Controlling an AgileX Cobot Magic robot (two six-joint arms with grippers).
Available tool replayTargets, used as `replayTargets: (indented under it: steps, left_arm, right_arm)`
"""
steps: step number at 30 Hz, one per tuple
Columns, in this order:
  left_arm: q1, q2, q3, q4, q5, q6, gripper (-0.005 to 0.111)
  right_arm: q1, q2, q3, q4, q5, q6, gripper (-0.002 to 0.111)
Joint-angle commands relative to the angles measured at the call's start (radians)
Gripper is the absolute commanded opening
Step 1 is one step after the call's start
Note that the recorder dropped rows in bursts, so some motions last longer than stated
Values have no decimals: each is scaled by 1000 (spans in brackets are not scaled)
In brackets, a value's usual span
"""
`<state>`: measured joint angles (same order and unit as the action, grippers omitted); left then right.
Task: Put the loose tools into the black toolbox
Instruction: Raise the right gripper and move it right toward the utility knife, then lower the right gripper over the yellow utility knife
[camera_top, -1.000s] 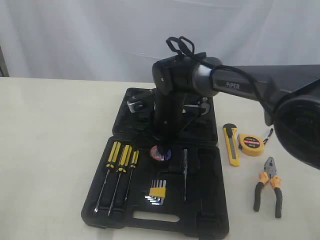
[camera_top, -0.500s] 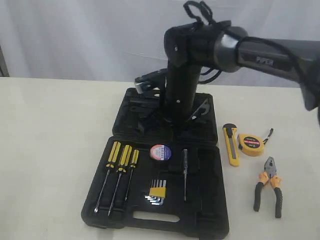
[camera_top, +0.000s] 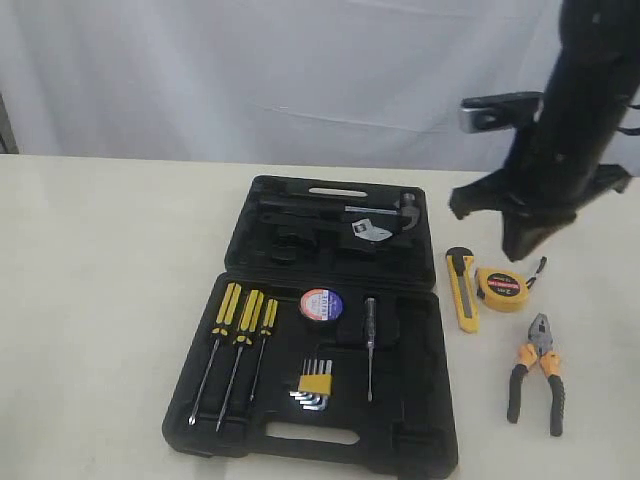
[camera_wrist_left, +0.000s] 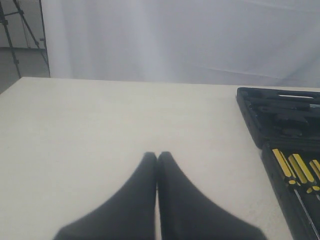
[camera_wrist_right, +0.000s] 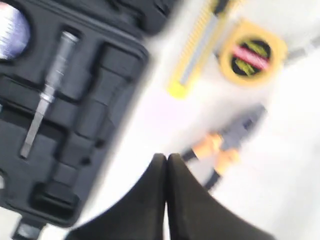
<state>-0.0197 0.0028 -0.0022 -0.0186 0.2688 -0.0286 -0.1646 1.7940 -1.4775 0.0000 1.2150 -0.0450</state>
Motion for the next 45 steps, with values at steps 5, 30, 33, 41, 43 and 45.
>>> replayTargets:
  steps: [5,30,33,41,43,45]
  left_arm:
    - [-2,-3,2,-2,1,-2,0]
    - [-2,-3,2,-2,1,-2,0]
    - [-2,-3,2,-2,1,-2,0]
    - [-2,-3,2,-2,1,-2,0]
    - [-2,-3,2,-2,1,-2,0]
    - [-2,-3,2,-2,1,-2,0]
  right_arm:
    - [-137,-79,182,-15,-45,45,0]
    - [-133,280,-149,-21,-152,75,38]
    - [-133,282,-149,-21,-164,79,40]
    - [-133,278,-149,-13,-48,79,40]
    - [-133,273,-149,-13,-36,81,40]
    - [-133,269,-149,-8,-33,87,40]
